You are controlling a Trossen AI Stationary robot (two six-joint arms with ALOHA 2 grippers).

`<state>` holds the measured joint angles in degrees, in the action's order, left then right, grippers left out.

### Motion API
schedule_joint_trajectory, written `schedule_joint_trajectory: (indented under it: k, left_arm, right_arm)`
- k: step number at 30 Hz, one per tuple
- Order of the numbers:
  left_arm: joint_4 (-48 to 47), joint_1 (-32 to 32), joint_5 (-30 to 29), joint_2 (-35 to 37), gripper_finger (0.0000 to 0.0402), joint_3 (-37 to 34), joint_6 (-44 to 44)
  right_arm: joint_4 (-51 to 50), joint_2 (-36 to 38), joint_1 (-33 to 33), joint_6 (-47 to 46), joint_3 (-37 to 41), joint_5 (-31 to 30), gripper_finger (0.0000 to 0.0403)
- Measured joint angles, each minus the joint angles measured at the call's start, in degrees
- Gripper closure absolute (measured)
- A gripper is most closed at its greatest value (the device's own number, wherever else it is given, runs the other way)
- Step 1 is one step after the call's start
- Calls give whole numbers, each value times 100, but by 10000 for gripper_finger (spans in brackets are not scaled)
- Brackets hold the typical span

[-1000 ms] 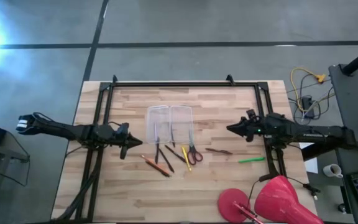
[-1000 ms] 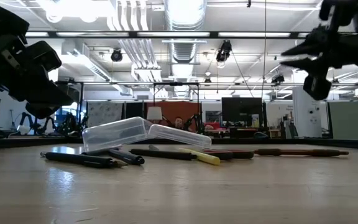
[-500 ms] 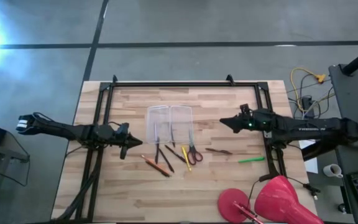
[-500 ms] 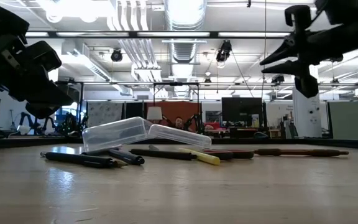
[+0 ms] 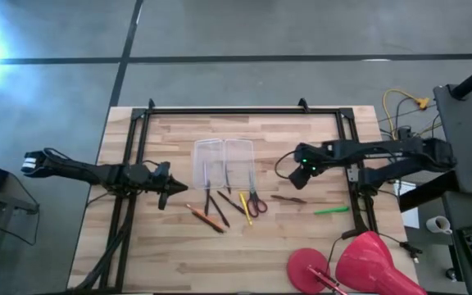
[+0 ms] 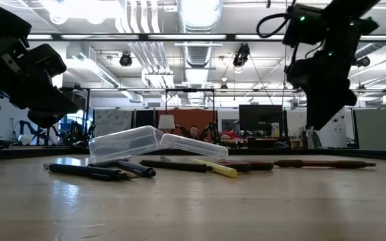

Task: Pick & place school supplies into a supply box
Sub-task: Prepare the transparent supply box

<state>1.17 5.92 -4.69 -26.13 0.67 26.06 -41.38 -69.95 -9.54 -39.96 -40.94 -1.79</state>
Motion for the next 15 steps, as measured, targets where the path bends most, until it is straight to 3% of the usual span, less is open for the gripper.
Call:
schedule_joint_trajectory:
  k: [8, 11, 15]
  left_arm:
    - [94, -10, -172, 0, 402, -10, 136]
    - [724, -13, -373, 0, 402, -11, 1553]
    - [1557, -61, -1516, 0, 402, -11, 3866]
  right_arm:
    - [59, -623, 0, 1077, -541, 185, 254]
    - [164, -682, 0, 1451, -693, 175, 258]
    - [542, -720, 0, 1798, -773, -187, 265]
